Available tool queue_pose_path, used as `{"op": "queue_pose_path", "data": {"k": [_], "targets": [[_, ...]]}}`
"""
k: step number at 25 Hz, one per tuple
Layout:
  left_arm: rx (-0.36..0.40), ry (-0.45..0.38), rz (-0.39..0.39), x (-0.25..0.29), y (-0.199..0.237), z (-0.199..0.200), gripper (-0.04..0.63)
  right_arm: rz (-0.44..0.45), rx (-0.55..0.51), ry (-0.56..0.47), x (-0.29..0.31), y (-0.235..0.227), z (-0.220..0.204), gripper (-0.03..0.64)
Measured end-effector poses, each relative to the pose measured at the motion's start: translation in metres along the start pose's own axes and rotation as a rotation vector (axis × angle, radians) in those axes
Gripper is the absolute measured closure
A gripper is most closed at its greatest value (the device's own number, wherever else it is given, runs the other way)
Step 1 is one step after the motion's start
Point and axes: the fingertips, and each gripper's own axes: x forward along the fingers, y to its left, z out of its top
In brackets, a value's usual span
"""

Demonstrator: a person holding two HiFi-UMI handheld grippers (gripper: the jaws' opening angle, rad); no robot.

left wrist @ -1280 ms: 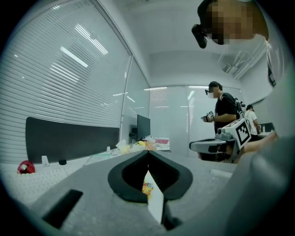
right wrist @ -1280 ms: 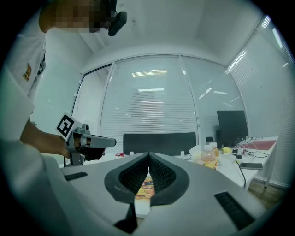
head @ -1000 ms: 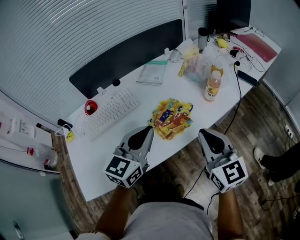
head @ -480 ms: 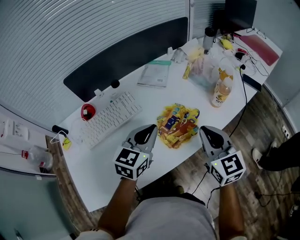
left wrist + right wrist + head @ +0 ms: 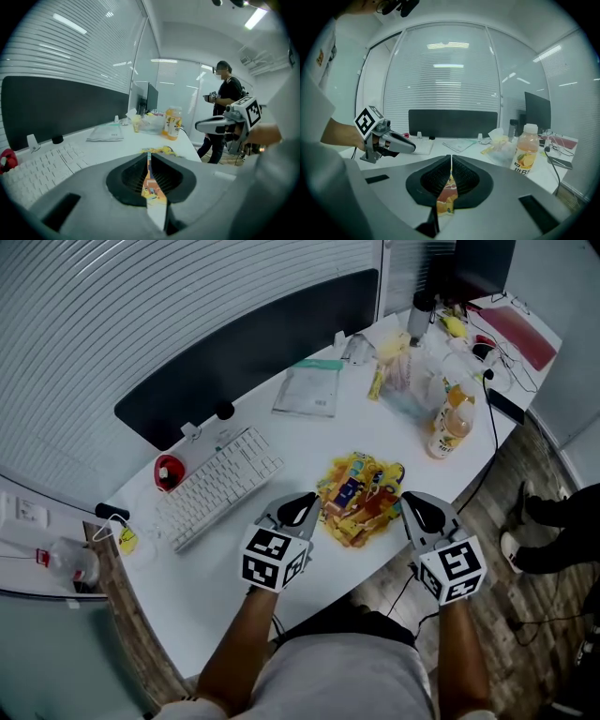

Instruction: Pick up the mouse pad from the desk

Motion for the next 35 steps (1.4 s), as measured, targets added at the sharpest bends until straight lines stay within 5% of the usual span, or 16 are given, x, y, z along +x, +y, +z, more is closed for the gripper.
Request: {"op": "queue_pose_path", "data": {"k": [4, 7, 13, 23, 35], "targets": [[-0.005, 0.05, -0.005, 0.01, 0.004, -0.008, 0.567, -0.003, -0.004, 0.045, 0.012, -0.007, -0.011, 0.601], [-0.009, 0.091, -0.006, 0.016, 0.005, -0.015, 0.478, 0.011, 0.0, 0.072, 0.02, -0.013, -0.018, 0.601], [-0.031, 0.169, 0.017, 0.025, 0.009, -0.029, 0.403, 0.053, -0.002, 0.125, 0.036, -0.021, -0.034, 0.593], [-0.06, 0.295, 0.056, 0.044, 0.007, -0.051, 0.331, 0.127, 0.025, 0.271, 0.069, -0.039, -0.073, 0.371], [-0.094, 0.418, 0.102, 0.058, 0.009, -0.082, 0.275, 0.115, 0.034, 0.423, 0.102, -0.061, -0.106, 0.301]]}}
